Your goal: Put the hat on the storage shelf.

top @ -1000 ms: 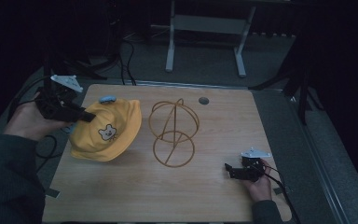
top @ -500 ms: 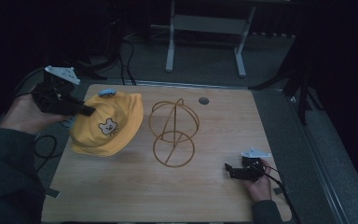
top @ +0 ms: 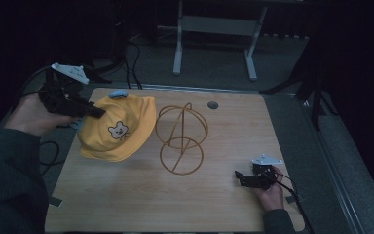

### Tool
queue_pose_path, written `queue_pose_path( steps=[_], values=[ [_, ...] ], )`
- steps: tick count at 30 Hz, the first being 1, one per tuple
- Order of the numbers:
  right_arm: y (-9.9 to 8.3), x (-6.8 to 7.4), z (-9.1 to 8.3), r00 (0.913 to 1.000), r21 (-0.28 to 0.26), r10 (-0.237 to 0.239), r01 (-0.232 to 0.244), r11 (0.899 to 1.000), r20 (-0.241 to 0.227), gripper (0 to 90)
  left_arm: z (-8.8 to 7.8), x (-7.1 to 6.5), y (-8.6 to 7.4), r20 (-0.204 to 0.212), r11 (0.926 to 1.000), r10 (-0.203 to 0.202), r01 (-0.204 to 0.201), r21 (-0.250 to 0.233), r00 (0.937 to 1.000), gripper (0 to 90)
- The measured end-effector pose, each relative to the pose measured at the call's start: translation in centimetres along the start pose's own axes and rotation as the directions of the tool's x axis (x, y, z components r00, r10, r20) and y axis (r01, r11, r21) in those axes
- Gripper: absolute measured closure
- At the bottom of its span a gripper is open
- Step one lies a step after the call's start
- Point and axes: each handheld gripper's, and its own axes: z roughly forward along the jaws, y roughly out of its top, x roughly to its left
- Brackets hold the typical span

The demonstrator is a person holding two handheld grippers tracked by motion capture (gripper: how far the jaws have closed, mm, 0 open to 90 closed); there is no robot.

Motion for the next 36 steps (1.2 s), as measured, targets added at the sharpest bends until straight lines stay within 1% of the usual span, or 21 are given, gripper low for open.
queue_pose_path(
  steps=[10,12,17,28,35,36],
  values=[
    [0.0,0.0,0.0,1.0000,0.001,0.001,-0.001,1.000,0.000,13.3,-0.5,-0.2,1.0,0.032,0.9989,0.025,-0.023,-0.041,0.9992,81.1],
    [0.0,0.0,0.0,1.0000,0.000,0.002,-0.002,1.000,0.000,13.3,-0.6,-0.3,1.2,0.039,0.9982,0.027,-0.025,-0.054,0.9989,81.1],
    [0.0,0.0,0.0,1.0000,0.001,-0.002,0.002,1.000,0.000,13.3,-0.9,-0.4,1.4,0.050,0.9971,0.036,-0.033,-0.068,0.9981,81.1],
    [0.0,0.0,0.0,1.0000,0.001,-0.003,0.003,1.000,0.000,13.3,-1.1,-0.5,2.3,0.053,0.9961,0.050,-0.046,-0.076,0.9973,81.0],
    [0.0,0.0,0.0,1.0000,0.001,-0.002,0.002,1.000,-0.001,13.3,-1.3,-0.5,3.0,0.060,0.9960,0.057,-0.053,-0.072,0.9966,80.9],
    [0.0,0.0,0.0,1.0000,0.002,-0.002,0.002,1.000,0.000,13.3,-1.3,-0.4,3.0,0.058,0.9959,0.063,-0.059,-0.069,0.9963,80.9]
  ],
)
